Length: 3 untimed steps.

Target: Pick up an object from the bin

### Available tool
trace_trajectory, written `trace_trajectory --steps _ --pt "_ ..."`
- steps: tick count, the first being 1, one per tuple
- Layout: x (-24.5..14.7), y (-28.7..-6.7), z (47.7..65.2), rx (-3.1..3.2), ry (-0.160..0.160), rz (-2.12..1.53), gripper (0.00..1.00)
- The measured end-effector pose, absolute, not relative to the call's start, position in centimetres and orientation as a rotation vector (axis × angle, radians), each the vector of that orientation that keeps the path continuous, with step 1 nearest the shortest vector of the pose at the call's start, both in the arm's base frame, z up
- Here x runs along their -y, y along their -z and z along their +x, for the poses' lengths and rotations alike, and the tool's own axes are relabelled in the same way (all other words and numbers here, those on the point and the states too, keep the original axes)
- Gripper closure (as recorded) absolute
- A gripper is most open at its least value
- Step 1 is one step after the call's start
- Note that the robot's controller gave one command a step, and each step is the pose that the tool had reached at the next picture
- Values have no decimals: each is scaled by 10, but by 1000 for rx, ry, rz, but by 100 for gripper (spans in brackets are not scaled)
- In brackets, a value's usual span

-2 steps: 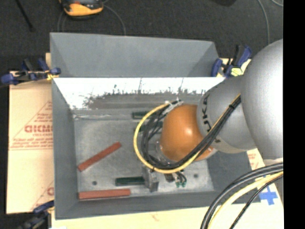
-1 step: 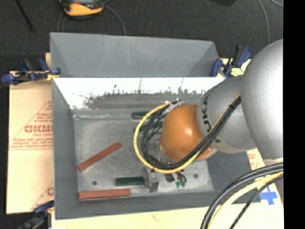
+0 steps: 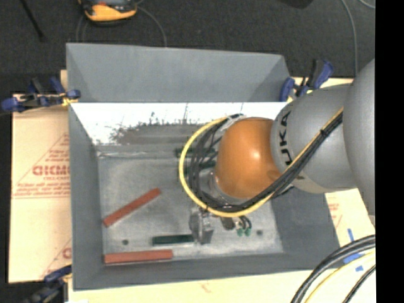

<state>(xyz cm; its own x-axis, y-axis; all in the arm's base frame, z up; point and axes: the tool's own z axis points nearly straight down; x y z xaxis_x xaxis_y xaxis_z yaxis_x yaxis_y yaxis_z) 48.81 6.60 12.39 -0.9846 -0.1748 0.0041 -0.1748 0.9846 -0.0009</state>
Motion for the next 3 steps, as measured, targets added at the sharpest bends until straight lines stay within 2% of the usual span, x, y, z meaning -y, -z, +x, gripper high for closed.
trace_trajectory --steps 1,2,3 --pt "-71 -185 488 3122 -1 327 100" --pt "-104 -79 479 3081 -1 654 0" --pt "-104 -81 480 3084 -1 655 0"
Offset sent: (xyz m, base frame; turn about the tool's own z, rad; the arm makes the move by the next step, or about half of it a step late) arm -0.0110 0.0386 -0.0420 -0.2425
